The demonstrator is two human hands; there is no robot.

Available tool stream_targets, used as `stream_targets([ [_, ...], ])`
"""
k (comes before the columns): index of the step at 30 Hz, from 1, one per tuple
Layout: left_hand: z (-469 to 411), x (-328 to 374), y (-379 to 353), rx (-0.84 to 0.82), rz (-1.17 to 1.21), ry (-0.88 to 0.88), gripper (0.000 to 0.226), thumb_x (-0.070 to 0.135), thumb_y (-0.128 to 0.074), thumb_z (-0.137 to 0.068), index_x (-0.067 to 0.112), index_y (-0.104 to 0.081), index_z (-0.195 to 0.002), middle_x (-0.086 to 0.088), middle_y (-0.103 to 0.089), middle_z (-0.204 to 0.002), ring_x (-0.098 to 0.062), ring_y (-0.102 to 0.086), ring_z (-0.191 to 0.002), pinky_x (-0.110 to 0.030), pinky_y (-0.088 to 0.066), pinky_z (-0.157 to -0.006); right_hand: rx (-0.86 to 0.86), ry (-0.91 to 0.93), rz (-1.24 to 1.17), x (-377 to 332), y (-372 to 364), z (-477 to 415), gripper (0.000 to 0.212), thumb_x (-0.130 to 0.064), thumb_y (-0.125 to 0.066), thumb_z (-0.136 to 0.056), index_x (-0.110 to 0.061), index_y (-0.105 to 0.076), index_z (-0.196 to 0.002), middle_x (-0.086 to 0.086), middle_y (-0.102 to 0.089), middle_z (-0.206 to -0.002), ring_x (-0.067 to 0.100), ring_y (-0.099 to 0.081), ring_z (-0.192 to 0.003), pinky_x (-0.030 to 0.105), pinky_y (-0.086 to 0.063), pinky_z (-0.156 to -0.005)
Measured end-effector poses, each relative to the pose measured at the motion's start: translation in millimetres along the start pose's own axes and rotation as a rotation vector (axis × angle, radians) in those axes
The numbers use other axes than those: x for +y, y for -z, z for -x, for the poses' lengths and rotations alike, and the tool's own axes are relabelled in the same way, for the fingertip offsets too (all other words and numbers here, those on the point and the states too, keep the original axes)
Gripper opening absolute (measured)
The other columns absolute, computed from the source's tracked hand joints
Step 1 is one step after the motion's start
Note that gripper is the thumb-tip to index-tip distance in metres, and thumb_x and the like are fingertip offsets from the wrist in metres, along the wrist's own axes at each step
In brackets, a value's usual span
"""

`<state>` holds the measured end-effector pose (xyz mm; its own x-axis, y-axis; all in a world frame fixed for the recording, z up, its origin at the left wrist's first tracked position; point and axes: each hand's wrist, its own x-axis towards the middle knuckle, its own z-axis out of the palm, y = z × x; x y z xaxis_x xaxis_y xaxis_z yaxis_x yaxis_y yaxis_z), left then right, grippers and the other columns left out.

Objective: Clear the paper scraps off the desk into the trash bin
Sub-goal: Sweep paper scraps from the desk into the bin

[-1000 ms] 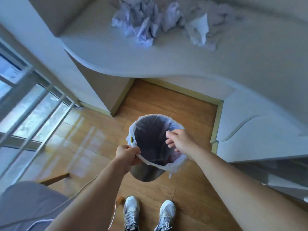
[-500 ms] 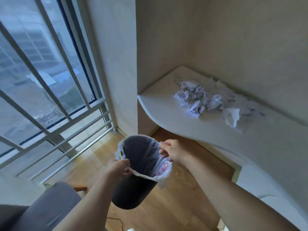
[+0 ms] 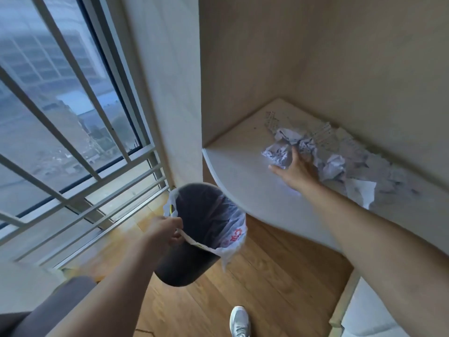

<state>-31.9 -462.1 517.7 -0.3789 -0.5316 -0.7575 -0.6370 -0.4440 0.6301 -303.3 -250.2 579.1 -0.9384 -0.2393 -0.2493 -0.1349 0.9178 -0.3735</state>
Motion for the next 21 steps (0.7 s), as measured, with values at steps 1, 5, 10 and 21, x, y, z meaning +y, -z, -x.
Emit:
stream_targets([
  [1,-1,5,-5,-0.002,-0.002,0.001,0.013,-0.009,-0.055,-0.086,-0.002,-0.048,-0.094,-0.011,-0.038,-0.068,-0.02,-0.043,-0.049,-0.021,-0.036,-0.037,-0.006,-0.067,-0.036,3,1,-18,0.107,-0.071,-0.059,-0.073,-0.028,-0.003,-0.154,0.02,-0.007,-0.161,0.041,-0.014,-0.147,0.053,-0.023,-0.115],
  [5,-5,20,-22,0.055,-0.036,0.007,0.013,-0.007,-0.059,-0.085,-0.008,-0.055,-0.097,-0.019,-0.048,-0.08,-0.028,-0.057,-0.062,-0.032,-0.052,-0.053,-0.058,-0.263,-0.093,7,-2,-69,0.115,-0.081,-0.055,-0.065,-0.034,0.003,-0.153,0.018,0.006,-0.162,0.048,-0.01,-0.145,0.058,-0.017,-0.116],
  [10,-9,34,-36,0.096,-0.063,0.028,0.017,-0.006,-0.061,-0.085,-0.012,-0.058,-0.101,-0.023,-0.053,-0.089,-0.034,-0.062,-0.074,-0.033,-0.06,-0.053,-0.138,-0.107,0.068,11,-19,-108,0.108,-0.087,-0.037,-0.066,-0.031,-0.007,-0.153,0.021,-0.011,-0.161,0.042,-0.005,-0.148,0.057,-0.015,-0.116],
  [21,-1,48,-44,0.145,-0.092,0.032,0.025,-0.002,-0.064,-0.086,-0.009,-0.06,-0.11,-0.033,-0.06,-0.112,-0.037,-0.069,-0.088,-0.036,-0.059,-0.066,-0.288,0.335,0.168,-7,-57,-104,0.052,-0.065,-0.042,-0.069,-0.043,-0.05,-0.115,0.002,-0.042,-0.138,0.036,-0.041,-0.128,0.051,-0.043,-0.1],
])
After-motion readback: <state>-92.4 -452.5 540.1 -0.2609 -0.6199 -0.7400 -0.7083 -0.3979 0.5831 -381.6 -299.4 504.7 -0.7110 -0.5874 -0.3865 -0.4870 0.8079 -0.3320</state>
